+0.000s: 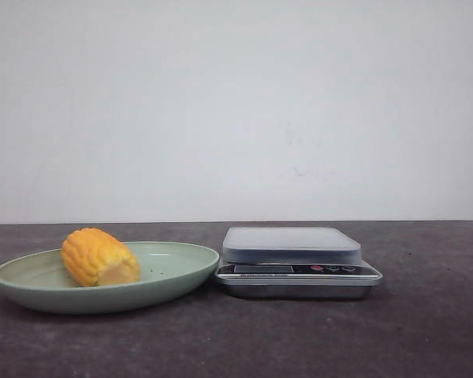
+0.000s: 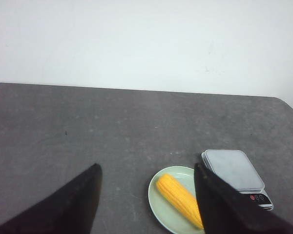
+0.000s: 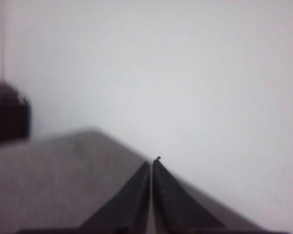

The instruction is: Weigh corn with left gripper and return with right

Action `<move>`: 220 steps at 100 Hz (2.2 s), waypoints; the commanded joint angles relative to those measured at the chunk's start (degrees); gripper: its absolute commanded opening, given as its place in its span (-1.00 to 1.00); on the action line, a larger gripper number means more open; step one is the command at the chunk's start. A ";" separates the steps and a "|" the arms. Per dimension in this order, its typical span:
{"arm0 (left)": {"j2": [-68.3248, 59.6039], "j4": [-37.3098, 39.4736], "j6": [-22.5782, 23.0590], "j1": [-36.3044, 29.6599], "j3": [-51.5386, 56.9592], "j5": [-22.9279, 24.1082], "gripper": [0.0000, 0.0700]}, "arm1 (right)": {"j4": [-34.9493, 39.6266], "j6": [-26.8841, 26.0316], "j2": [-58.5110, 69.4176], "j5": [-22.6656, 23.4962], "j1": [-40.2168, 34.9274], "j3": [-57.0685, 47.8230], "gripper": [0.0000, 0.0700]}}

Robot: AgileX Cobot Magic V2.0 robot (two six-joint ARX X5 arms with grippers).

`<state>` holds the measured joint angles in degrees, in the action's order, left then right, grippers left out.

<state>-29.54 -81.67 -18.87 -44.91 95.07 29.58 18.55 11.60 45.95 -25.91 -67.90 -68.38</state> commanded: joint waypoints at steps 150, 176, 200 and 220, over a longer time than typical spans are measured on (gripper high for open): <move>-0.20 -3.10 -0.22 -0.48 0.98 -0.17 0.00 | -10.38 -7.69 -45.97 21.66 53.88 59.67 -0.99; -0.20 -3.10 -0.22 -0.48 1.01 -0.15 0.00 | -11.85 -9.27 -45.75 27.04 57.70 67.58 -0.99; -0.20 -3.10 -0.22 -0.48 1.07 -0.02 0.00 | -9.11 -9.27 -45.75 27.71 57.92 67.58 -0.99; -0.20 -3.10 -0.22 -0.48 1.09 -0.02 0.00 | -9.49 -9.27 -45.75 27.41 57.92 67.58 -0.99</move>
<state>-29.54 -81.69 -18.90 -44.91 95.07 29.63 9.61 2.98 0.25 1.50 -10.00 -0.82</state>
